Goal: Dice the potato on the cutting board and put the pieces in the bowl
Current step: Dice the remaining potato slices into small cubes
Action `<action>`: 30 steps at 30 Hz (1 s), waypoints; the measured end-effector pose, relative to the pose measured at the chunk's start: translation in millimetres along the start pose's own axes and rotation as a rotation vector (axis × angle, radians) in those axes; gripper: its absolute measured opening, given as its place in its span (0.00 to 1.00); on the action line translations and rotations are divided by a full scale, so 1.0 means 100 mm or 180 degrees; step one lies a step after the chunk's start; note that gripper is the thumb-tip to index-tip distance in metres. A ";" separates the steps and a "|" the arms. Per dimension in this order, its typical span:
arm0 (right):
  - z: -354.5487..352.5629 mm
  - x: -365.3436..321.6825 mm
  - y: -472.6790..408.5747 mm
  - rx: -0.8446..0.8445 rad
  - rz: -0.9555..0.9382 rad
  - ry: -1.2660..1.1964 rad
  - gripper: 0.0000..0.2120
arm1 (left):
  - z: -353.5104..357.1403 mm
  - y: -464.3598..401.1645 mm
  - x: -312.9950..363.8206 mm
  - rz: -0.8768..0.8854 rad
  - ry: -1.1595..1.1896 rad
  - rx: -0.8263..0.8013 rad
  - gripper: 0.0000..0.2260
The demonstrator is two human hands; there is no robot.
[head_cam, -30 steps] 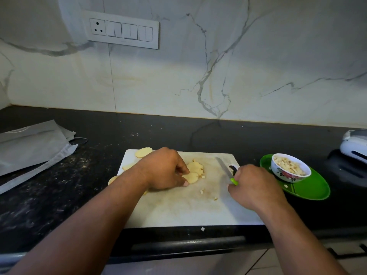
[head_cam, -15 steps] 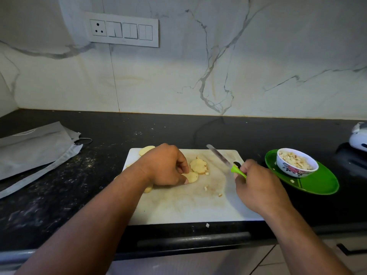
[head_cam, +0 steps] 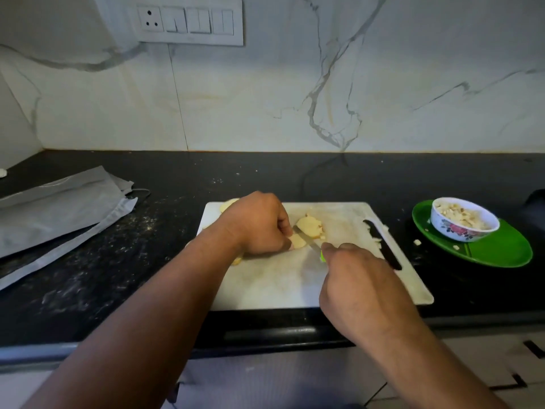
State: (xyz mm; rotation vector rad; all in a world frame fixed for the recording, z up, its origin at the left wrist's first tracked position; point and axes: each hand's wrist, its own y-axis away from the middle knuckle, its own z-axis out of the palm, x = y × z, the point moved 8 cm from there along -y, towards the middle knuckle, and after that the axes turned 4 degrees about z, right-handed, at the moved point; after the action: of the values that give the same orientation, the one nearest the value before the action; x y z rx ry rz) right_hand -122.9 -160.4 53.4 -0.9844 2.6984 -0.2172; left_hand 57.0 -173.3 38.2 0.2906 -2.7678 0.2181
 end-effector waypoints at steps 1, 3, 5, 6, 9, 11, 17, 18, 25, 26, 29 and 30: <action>-0.04 -0.03 0.04 0.0003 -0.0058 0.0072 0.24 | -0.01 0.00 0.01 -0.0016 -0.0045 0.0007 0.06; -0.01 -0.09 0.19 -0.0149 -0.0039 0.0220 0.25 | 0.02 0.01 0.01 -0.0026 -0.0015 -0.0070 0.04; -0.07 0.01 0.29 -0.0203 0.0026 0.0457 0.25 | 0.00 -0.04 0.09 0.0098 -0.0107 -0.0045 0.05; -0.10 0.06 0.31 -0.0225 0.0085 0.0574 0.24 | 0.00 -0.03 0.08 0.0134 -0.0121 -0.0044 0.06; -0.13 -0.02 0.35 -0.0129 0.0152 0.0751 0.24 | 0.04 0.03 0.04 0.0088 0.0007 -0.0097 0.07; -0.13 -0.14 0.33 -0.0106 0.0078 0.0618 0.23 | 0.00 0.00 -0.02 0.0035 0.0081 -0.0032 0.07; -0.10 0.10 0.32 0.0036 0.0320 0.0469 0.20 | 0.15 -0.02 -0.05 0.0010 0.0153 0.0018 0.08; -0.08 0.11 0.30 0.0060 0.0329 0.0441 0.22 | 0.10 -0.03 -0.09 0.0003 0.0159 0.0041 0.07; -0.20 0.19 0.17 0.0532 0.0245 0.0207 0.24 | 0.08 -0.01 -0.09 -0.0075 0.0431 -0.0066 0.06; -0.16 0.17 0.12 0.0566 0.0246 0.0117 0.24 | 0.07 -0.01 -0.08 -0.0071 0.0387 -0.0043 0.07; 0.01 0.05 0.02 0.0505 0.0135 0.0008 0.23 | 0.08 -0.01 -0.06 -0.0102 0.0310 -0.0033 0.07; 0.06 0.03 0.01 0.0463 0.0102 -0.0021 0.23 | 0.09 -0.02 -0.06 -0.0124 0.0307 -0.0040 0.08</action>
State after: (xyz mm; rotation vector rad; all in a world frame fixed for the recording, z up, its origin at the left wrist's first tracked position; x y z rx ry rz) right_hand -124.3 -161.9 46.4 -0.8972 2.6468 -0.3970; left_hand 60.0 -175.5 28.2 0.3219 -2.6649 0.1996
